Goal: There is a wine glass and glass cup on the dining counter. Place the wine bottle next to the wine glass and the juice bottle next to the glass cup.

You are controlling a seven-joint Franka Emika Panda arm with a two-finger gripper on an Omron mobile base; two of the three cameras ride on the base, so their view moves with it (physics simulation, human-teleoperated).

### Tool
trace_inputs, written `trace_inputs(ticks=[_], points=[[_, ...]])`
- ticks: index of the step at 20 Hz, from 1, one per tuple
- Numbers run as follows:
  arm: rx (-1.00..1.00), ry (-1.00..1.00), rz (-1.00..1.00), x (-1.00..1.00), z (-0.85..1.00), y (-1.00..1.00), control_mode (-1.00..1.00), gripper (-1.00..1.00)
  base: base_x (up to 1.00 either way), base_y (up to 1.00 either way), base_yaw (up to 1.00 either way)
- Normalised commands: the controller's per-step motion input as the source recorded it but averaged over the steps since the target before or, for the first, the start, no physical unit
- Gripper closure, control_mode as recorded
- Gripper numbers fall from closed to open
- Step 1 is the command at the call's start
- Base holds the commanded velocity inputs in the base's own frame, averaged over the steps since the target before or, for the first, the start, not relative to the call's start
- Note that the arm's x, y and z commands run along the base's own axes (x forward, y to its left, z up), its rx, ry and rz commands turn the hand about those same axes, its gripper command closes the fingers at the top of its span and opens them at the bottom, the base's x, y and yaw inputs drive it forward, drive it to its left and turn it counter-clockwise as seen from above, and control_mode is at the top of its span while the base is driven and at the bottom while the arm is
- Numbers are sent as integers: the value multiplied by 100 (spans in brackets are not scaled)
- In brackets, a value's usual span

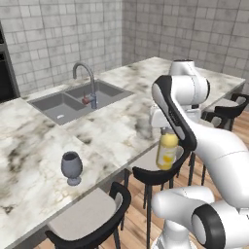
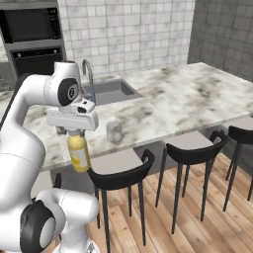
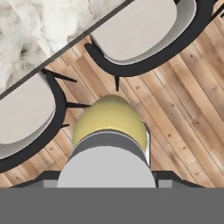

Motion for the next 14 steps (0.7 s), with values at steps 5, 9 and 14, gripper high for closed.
trace_inputs(ticks=[5, 9, 14], points=[[0, 0, 0, 0, 0, 0, 100, 100, 0, 0, 0], [0, 0, 0, 0, 0, 0, 100, 100, 0, 0, 0], [0, 0, 0, 0, 0, 0, 100, 100, 8, -1, 0]])
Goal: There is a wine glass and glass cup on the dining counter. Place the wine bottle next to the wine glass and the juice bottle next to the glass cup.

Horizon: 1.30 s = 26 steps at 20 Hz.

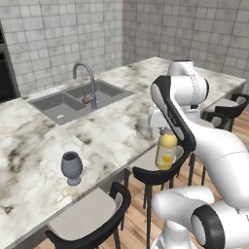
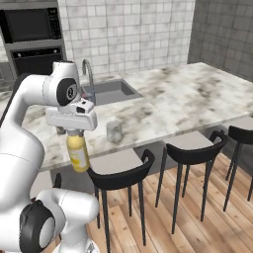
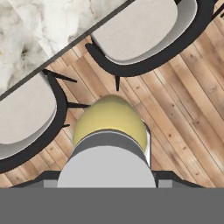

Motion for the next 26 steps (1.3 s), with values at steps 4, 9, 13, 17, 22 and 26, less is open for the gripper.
trace_inputs(ticks=[4, 9, 13, 17, 22, 26], points=[[2, 6, 0, 38, 0, -12, -100, 100, 8, -2, 0], [0, 1, 0, 60, 3, -13, -100, 100, 0, 0, 0], [0, 0, 0, 61, 9, -3, -100, 100, 0, 0, 0], [0, 0, 0, 58, 10, 11, -100, 100, 0, 0, 0], [0, 0, 0, 35, 4, 24, -100, 100, 0, 0, 0], [0, 0, 0, 28, -6, 20, -100, 100, 0, 0, 0]])
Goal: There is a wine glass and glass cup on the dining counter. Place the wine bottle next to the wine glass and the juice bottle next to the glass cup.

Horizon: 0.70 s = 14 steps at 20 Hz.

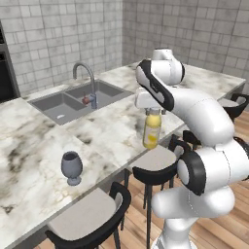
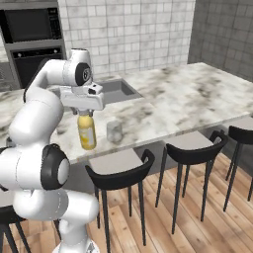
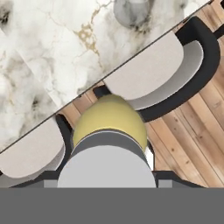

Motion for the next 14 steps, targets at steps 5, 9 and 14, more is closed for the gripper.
trace_inputs(ticks=[5, 9, 14], points=[[0, 0, 0, 29, -21, 25, -100, 100, 0, 0, 0], [0, -2, -1, 44, -28, 7, -100, 100, 0, 0, 0], [0, -2, -5, 57, -28, 0, -100, 100, 0, 0, 0]])
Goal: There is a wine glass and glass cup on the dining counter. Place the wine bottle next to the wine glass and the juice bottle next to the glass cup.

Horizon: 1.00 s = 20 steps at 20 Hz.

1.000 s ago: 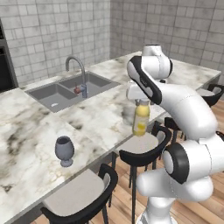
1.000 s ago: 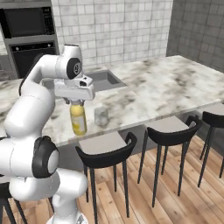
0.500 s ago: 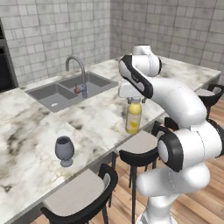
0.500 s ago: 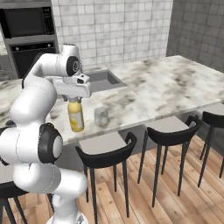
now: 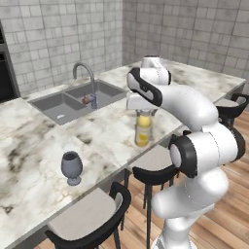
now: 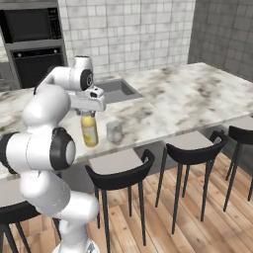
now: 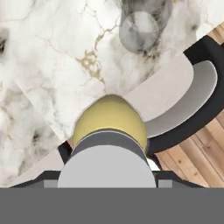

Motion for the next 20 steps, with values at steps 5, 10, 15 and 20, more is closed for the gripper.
trace_inputs(ticks=[5, 10, 15, 20], points=[[0, 0, -6, 64, -25, 0, -100, 100, 0, 0, 0], [0, 0, -6, 51, -26, 0, -100, 100, 0, 0, 0], [2, 0, -5, 41, -28, 3, -100, 100, 0, 0, 0], [0, 0, -4, 39, -35, 0, -100, 100, 0, 0, 0]])
